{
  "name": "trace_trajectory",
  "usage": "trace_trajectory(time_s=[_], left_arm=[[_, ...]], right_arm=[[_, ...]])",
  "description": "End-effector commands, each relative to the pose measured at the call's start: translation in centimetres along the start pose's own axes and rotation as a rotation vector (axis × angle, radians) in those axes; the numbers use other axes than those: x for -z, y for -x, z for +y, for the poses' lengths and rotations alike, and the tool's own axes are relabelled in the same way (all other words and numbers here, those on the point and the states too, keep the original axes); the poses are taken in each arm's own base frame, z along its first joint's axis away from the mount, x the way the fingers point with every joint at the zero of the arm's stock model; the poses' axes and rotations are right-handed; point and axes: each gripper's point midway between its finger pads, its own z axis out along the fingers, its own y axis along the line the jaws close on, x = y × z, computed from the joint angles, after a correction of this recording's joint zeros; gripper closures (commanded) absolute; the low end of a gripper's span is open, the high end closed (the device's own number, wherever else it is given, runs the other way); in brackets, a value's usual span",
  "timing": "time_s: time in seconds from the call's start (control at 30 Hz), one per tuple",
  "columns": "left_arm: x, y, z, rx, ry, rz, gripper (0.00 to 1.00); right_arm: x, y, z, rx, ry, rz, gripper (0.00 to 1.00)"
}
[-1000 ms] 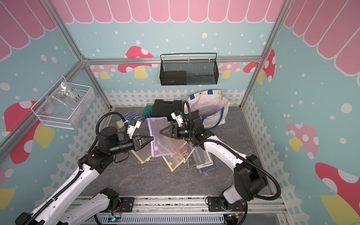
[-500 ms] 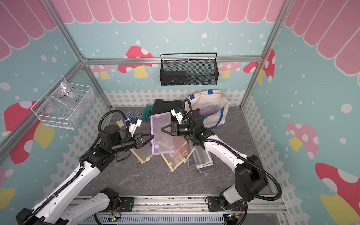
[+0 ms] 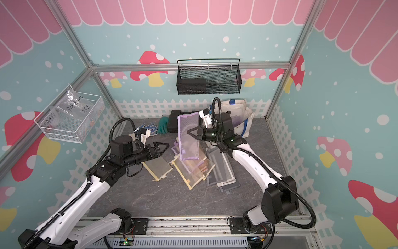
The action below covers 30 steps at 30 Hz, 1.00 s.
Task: Put the pencil pouch into the canvas bag
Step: Place the pencil pouch in the canvas bag.
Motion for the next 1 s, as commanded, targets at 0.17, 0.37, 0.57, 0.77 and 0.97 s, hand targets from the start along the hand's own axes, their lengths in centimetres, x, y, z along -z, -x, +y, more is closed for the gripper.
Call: trace_trajectory(time_s=[0.17, 0.37, 0.57, 0.77, 0.97], left_arm=[[-1.1, -1.0, 4.6, 0.012, 0.216, 0.054, 0.01], [-2.5, -2.6, 5.2, -0.004, 0.231, 0.113, 0.01], [-2.2, -2.1, 4.6, -0.020, 0.231, 0.091, 0.01], [-1.2, -2.3, 4.9, -0.014, 0.238, 0.066, 0.01], [-0.9, -2.6, 5.2, -0.006, 0.248, 0.066, 0.01]], right_arm=[[4.1, 6.4, -0.3, 0.103, -0.115, -0.124, 1.00], [6.2, 12.8, -3.1, 0.124, -0.217, -0.228, 1.00], [9.1, 16.2, -8.0, 0.054, -0.347, -0.321, 1.00], [11.3, 16.7, -12.7, -0.082, -0.418, -0.440, 1.00], [11.8, 16.7, -16.9, -0.182, -0.500, -0.499, 1.00]])
